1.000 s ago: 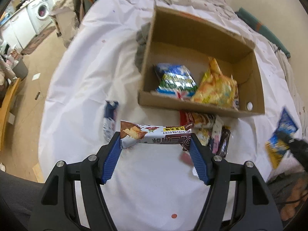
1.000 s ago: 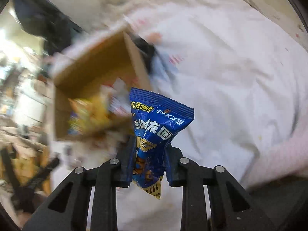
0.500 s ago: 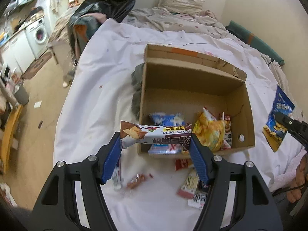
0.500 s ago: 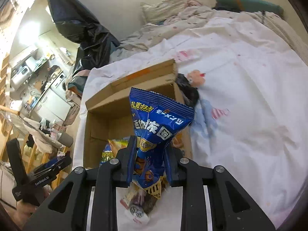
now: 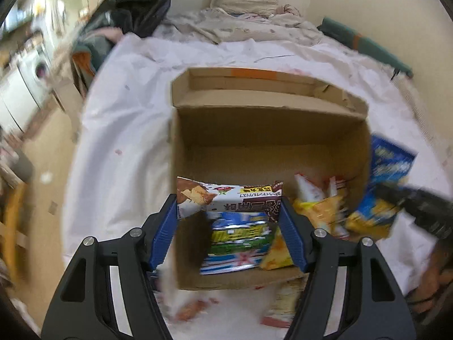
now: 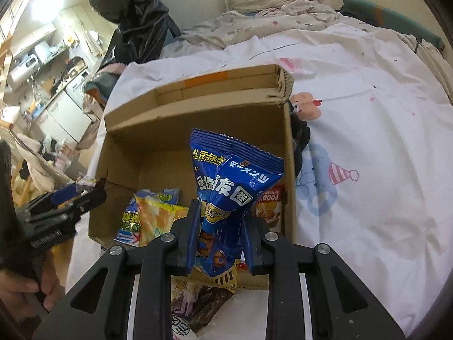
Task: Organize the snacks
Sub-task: 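Carry the chocolate bar and blue bag over the box with both tools, then lower both held snacks into the box and open both tools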
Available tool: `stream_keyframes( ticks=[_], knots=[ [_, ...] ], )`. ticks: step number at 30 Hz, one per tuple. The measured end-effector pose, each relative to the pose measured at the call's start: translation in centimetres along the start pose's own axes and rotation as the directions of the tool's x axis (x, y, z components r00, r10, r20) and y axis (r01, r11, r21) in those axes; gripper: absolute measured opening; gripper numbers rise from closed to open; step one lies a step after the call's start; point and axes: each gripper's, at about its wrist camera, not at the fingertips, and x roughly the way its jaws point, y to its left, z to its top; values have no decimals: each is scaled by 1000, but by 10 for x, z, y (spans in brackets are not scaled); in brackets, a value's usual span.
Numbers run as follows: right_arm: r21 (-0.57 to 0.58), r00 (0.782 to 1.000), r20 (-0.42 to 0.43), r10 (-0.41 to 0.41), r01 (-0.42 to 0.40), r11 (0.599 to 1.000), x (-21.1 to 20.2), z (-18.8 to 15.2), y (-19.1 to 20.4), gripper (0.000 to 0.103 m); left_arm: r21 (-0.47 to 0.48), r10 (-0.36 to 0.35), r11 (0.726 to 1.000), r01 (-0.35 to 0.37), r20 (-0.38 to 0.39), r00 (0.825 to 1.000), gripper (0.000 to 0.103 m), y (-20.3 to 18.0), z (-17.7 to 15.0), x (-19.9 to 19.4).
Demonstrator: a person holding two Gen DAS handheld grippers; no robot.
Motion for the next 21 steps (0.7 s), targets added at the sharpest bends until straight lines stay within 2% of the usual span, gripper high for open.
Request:
stream_keyframes(
  ticks=[3, 5, 13, 15, 17, 19, 20, 21],
  knots=[
    [-3, 1000, -18, -12, 12, 1000, 6, 0, 3, 28, 9, 26, 1000, -26, 8, 1000, 65, 0, 2, 1],
    [-8, 999, -22, -34, 33, 999, 9, 0, 3, 28, 5, 22, 1000, -22, 0, 1000, 65, 1, 2, 3],
    [12, 998, -49, -35, 35, 999, 17, -2, 3, 30, 1, 7, 1000, -7, 6, 1000, 68, 1, 2, -1],
    [14, 998, -51, -33, 34, 999, 18, -2, 2, 31, 6, 7, 1000, -7, 1, 1000, 72, -1, 1, -1],
    [24, 998, -50, -22, 23, 999, 17, -2, 1, 32, 8, 3, 1000, -3, -13, 1000, 84, -2, 0, 0],
    [32, 998, -51, -25, 27, 999, 17, -2, 0, 43, 5, 1, 1000, -1, -19, 1000, 91, -3, -2, 0],
    [36, 999, -47, -26, 27, 999, 16, -1, 0, 61, 3, -1, 1000, 1, -21, 1000, 93, -3, -2, 0],
    [45, 999, -30, -21, 22, 999, 13, -1, -1, 74, 1, -4, 1000, 4, -23, 1000, 93, -3, -2, 0]
  ],
)
